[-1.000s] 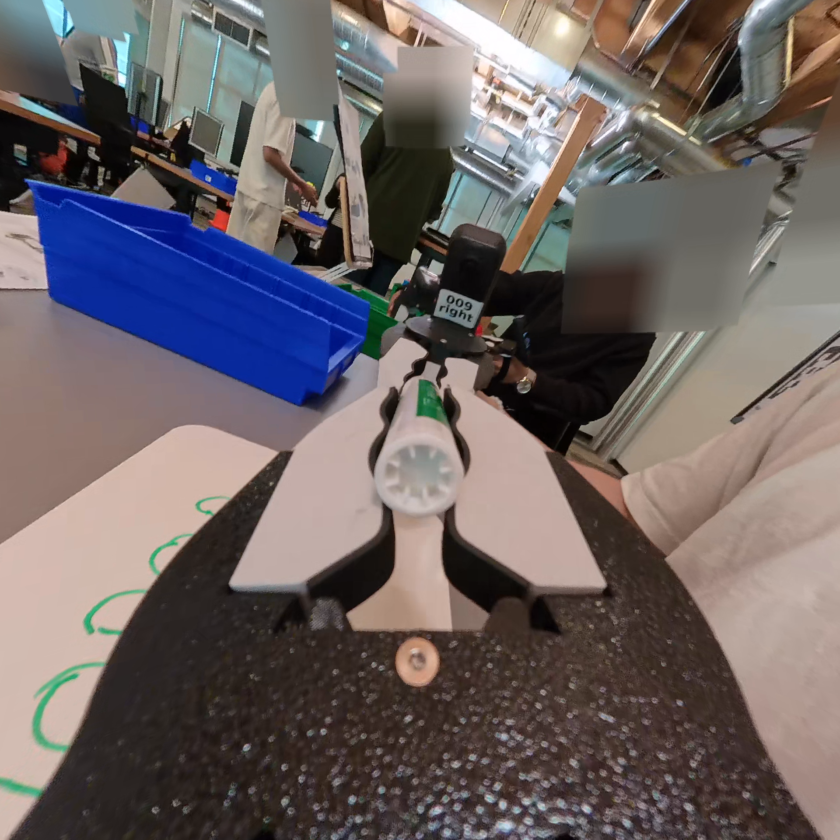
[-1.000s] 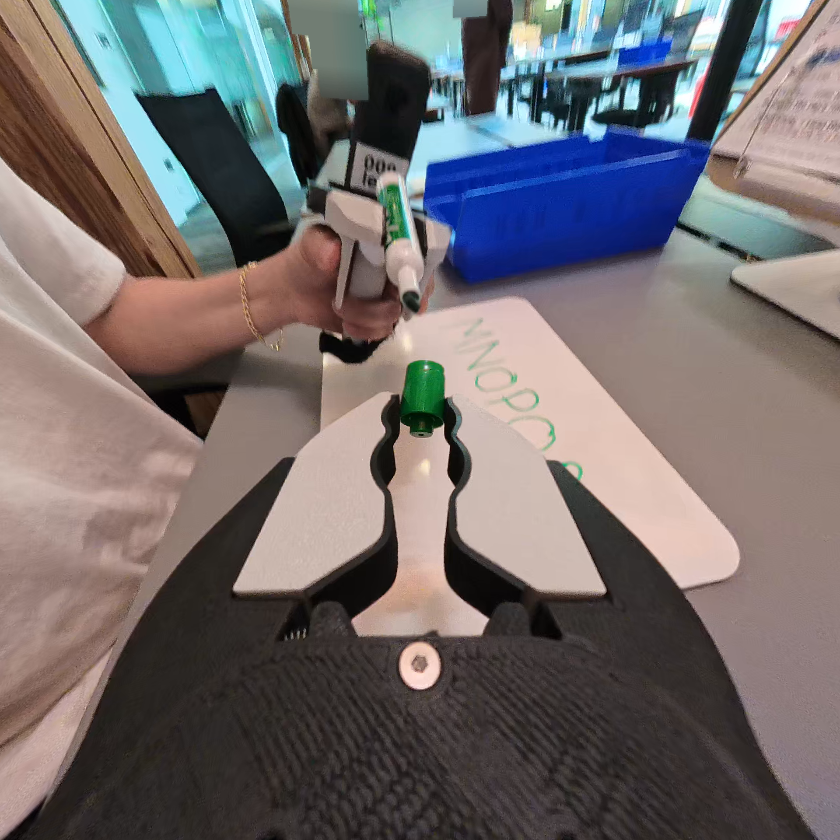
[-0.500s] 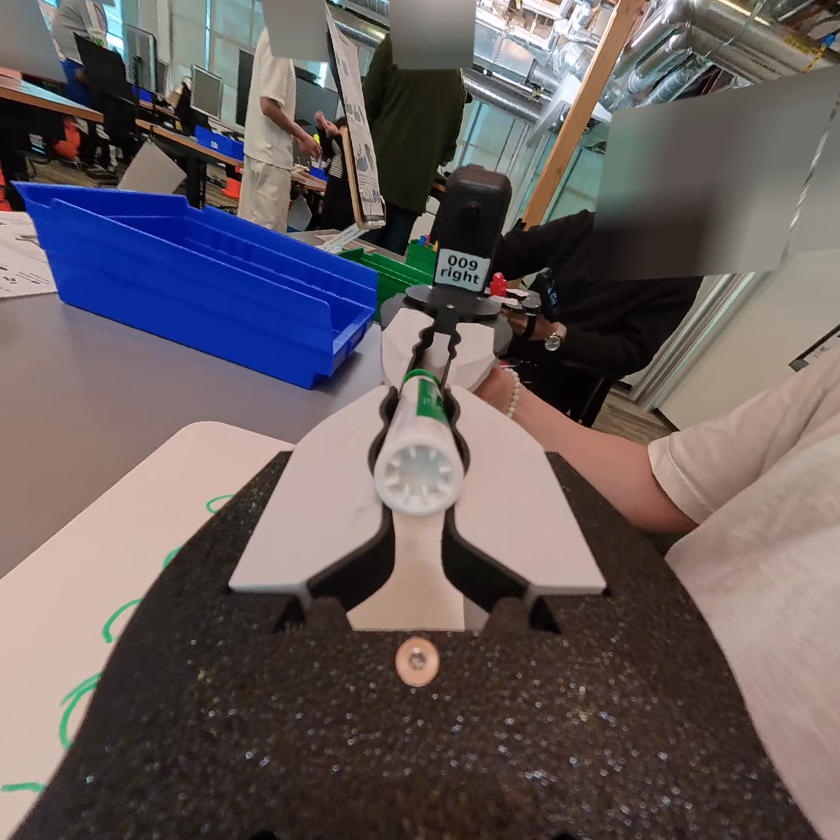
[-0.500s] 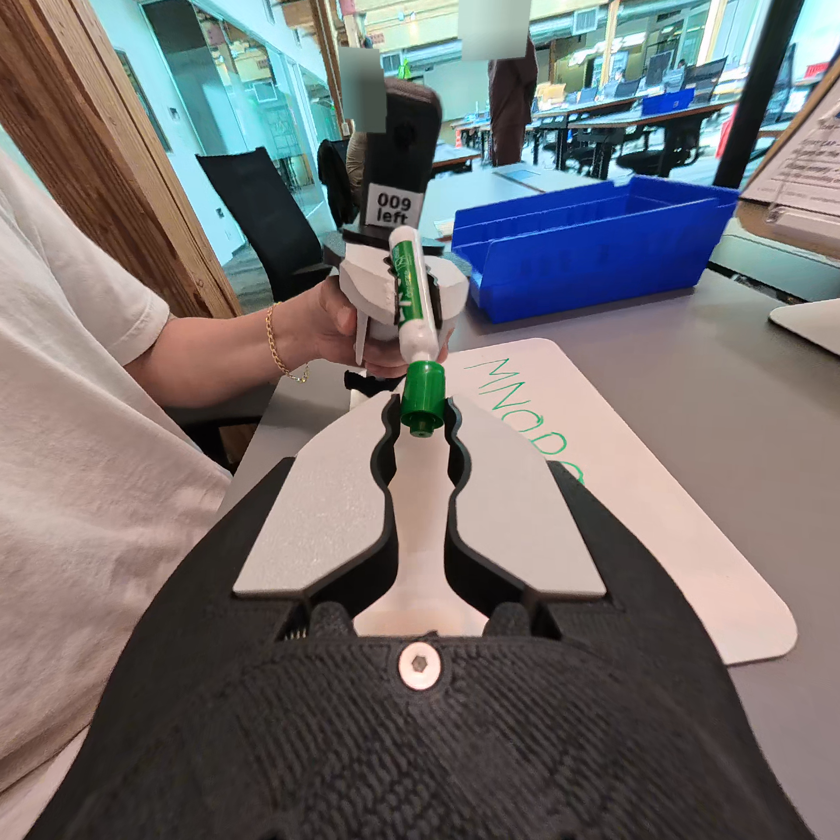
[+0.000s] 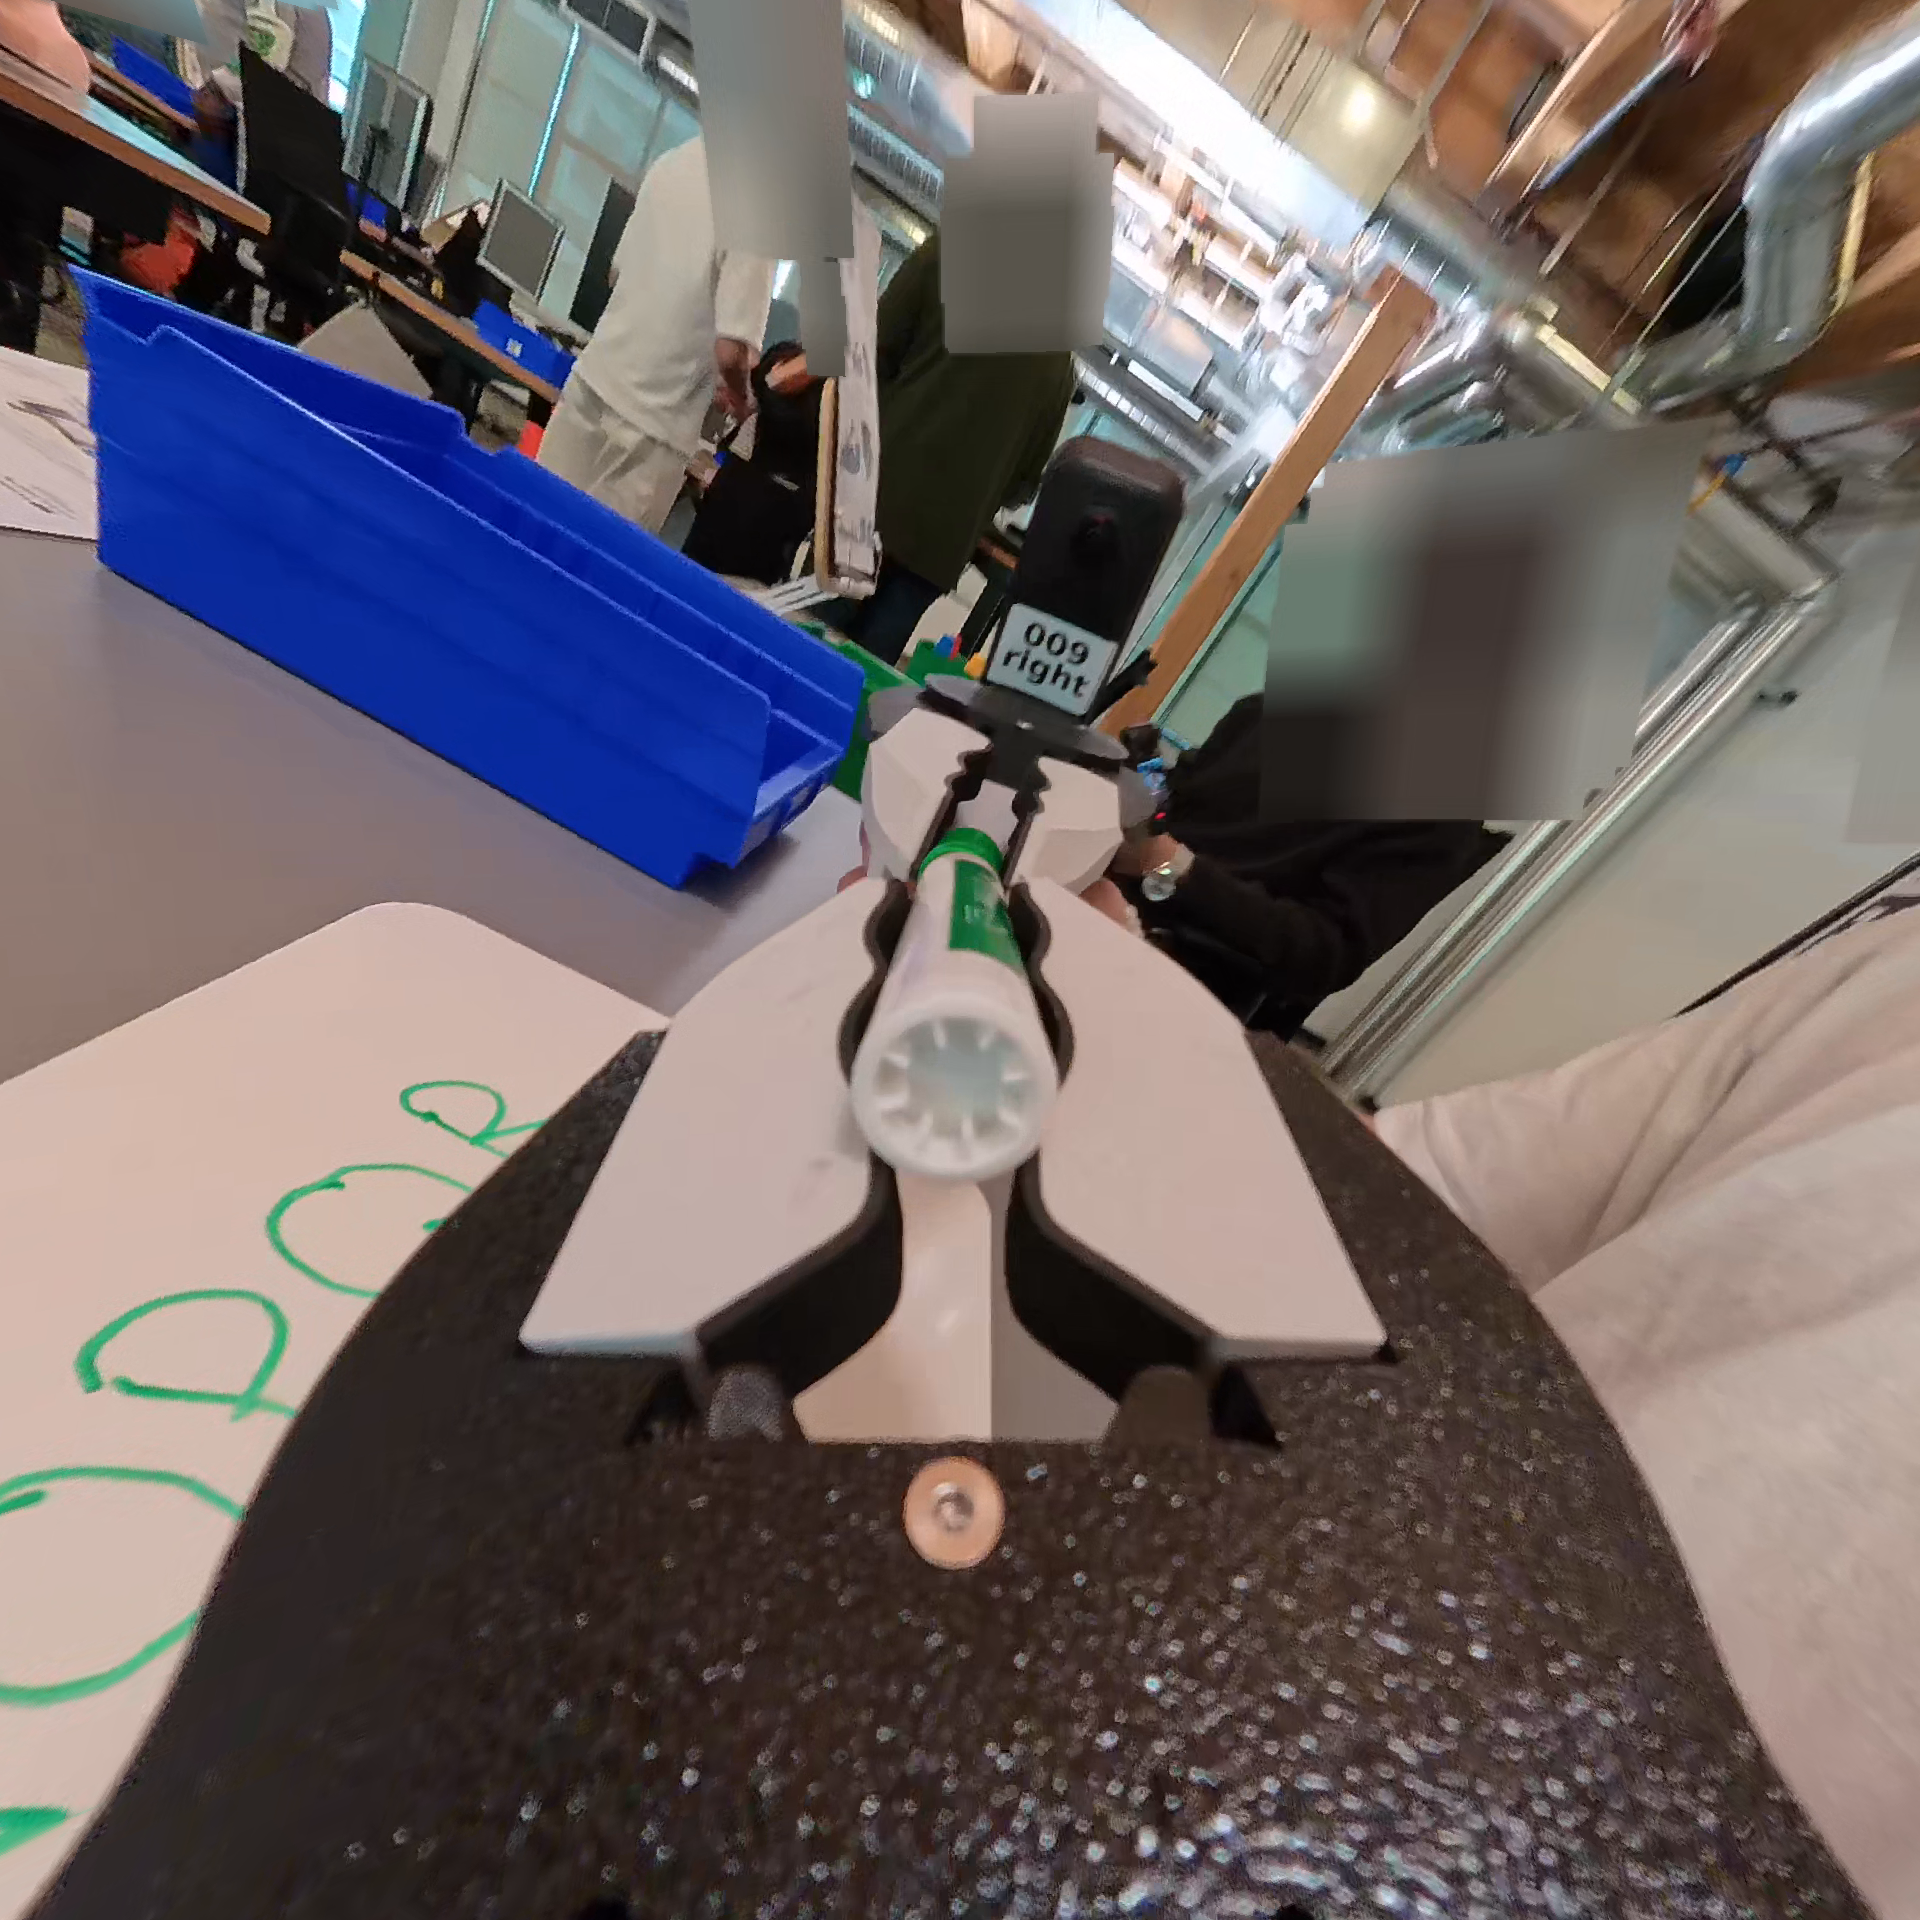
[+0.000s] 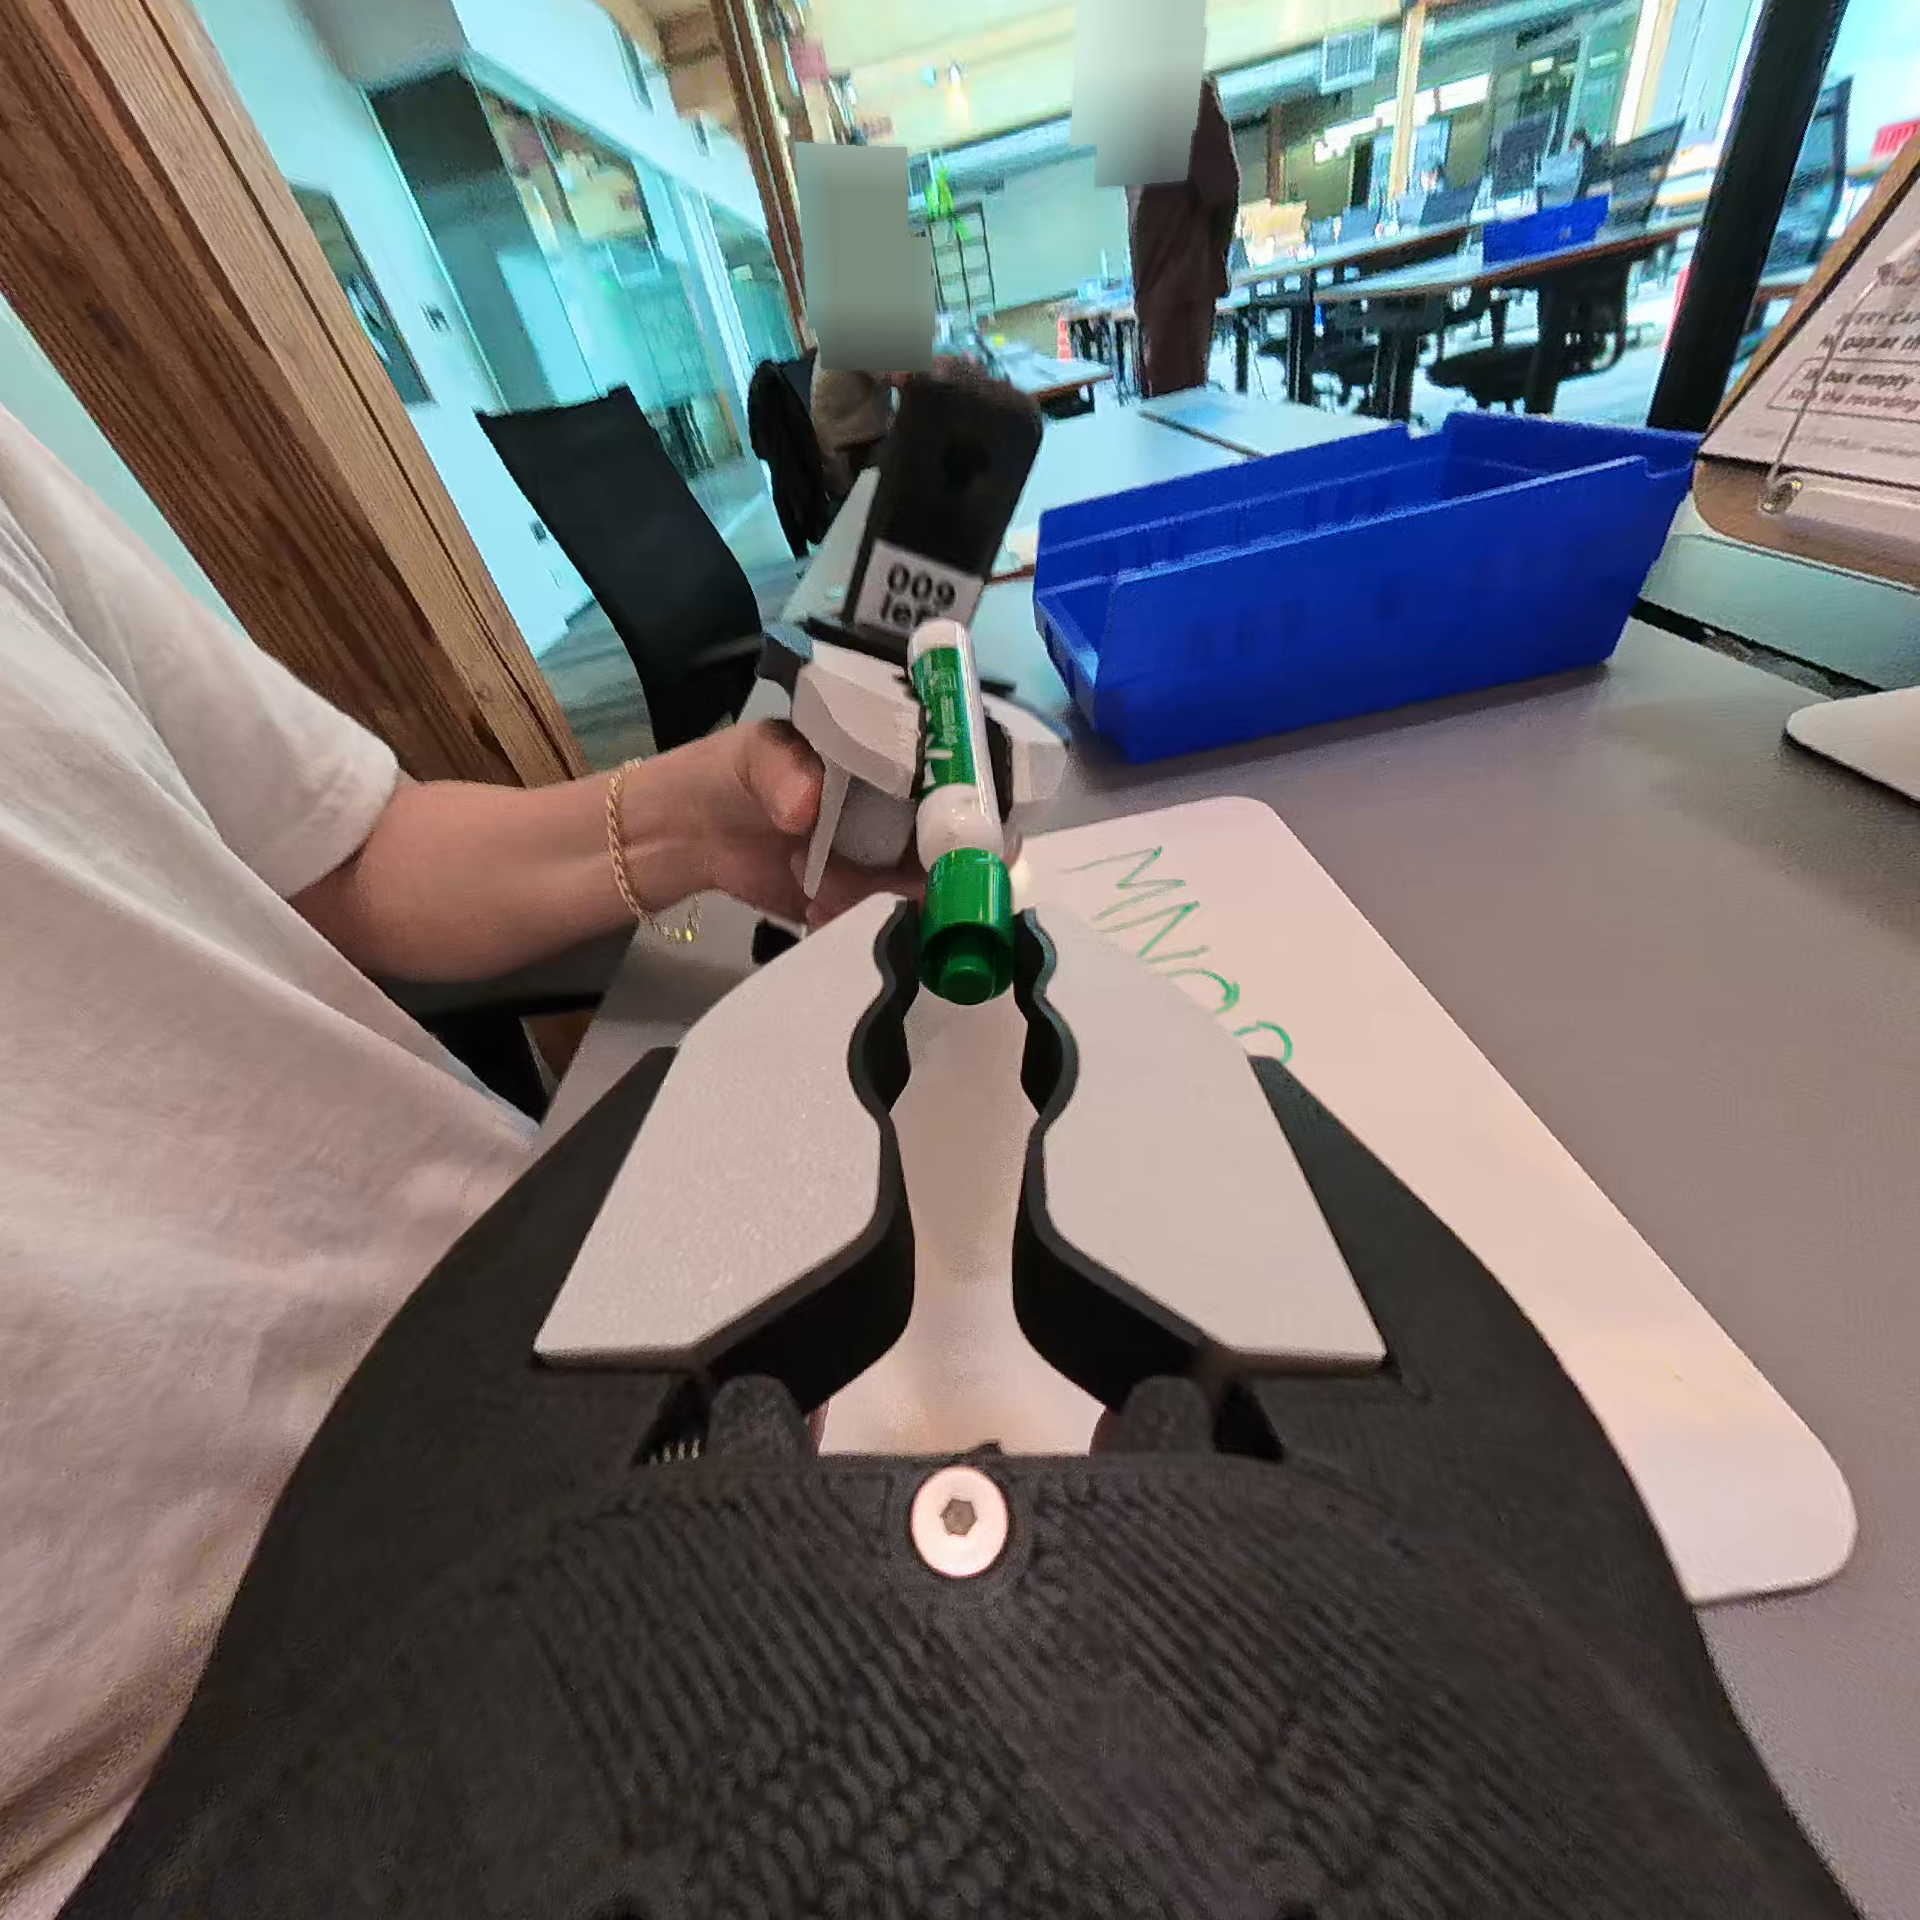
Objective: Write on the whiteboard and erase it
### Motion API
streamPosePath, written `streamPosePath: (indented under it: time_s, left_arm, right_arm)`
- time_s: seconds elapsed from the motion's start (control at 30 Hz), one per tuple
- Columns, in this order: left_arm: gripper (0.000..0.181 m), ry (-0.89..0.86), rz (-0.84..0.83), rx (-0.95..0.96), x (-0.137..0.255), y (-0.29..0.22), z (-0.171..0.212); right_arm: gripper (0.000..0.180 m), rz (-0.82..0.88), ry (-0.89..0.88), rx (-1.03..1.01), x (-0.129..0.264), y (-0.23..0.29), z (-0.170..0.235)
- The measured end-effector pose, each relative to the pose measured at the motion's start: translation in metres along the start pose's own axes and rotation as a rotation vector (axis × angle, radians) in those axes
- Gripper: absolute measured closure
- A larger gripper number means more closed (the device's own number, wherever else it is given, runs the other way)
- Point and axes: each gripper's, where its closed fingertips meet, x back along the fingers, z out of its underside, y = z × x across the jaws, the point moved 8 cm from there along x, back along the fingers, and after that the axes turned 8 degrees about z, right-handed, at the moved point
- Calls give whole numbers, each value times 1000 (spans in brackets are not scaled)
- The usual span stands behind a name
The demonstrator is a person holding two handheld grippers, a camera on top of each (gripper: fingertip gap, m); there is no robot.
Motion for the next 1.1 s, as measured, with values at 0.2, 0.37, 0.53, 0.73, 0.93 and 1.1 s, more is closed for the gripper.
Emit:
streamPosePath:
  time_s: [0.2,0.37,0.53,0.73,0.93,1.1]
  left_arm:
    - [161,-85,50,56,2,0,3]
    - [161,-115,46,81,4,4,7]
    - [161,-19,-43,-64,5,-2,1]
    - [161,-117,18,37,7,3,5]
    - [161,-86,-18,-6,9,3,6]
    - [161,-28,-68,-69,9,2,3]
  right_arm:
    - [161,-78,-89,-94,-2,-1,0]
    - [161,-51,-71,-124,-4,-4,3]
    - [161,-64,-95,-192,-7,-8,10]
    - [161,-100,-170,-248,-11,-8,10]
    - [161,-86,-143,-262,-13,-10,14]
    - [161,-85,-153,-291,-14,-12,18]
